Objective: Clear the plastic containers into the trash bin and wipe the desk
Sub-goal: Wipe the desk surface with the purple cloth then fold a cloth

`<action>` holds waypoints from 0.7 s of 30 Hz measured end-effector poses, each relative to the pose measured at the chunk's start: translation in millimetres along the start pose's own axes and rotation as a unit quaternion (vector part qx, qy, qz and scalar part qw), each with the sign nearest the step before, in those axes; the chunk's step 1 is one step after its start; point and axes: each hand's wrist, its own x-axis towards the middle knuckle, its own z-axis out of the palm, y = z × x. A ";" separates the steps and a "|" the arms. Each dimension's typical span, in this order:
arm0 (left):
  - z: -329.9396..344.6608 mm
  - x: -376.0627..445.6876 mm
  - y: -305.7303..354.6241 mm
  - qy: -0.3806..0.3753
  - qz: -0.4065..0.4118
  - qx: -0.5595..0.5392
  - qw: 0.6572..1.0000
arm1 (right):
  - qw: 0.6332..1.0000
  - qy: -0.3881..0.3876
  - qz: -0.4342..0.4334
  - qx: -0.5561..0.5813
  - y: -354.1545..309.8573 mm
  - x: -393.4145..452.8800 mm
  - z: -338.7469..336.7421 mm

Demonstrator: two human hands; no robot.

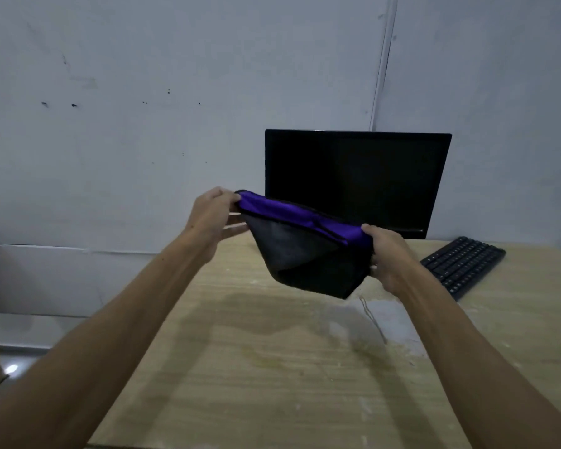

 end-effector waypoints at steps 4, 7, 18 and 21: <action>-9.0 21.8 21.2 0.003 0.037 0.038 0.999 | 0.994 -0.030 -0.094 -0.055 -2.0 4.9 -6.0; -10.2 34.8 34.1 0.014 0.079 0.085 0.993 | 0.985 -0.025 -0.172 -0.022 -10.4 5.3 -0.5; -23.3 46.0 41.2 0.132 0.190 0.249 0.940 | 0.961 -0.034 -0.207 -0.182 -62.3 9.4 15.3; -45.4 48.2 37.3 0.200 0.198 0.324 0.903 | 0.968 -0.137 -0.160 -0.140 -63.6 -0.8 26.1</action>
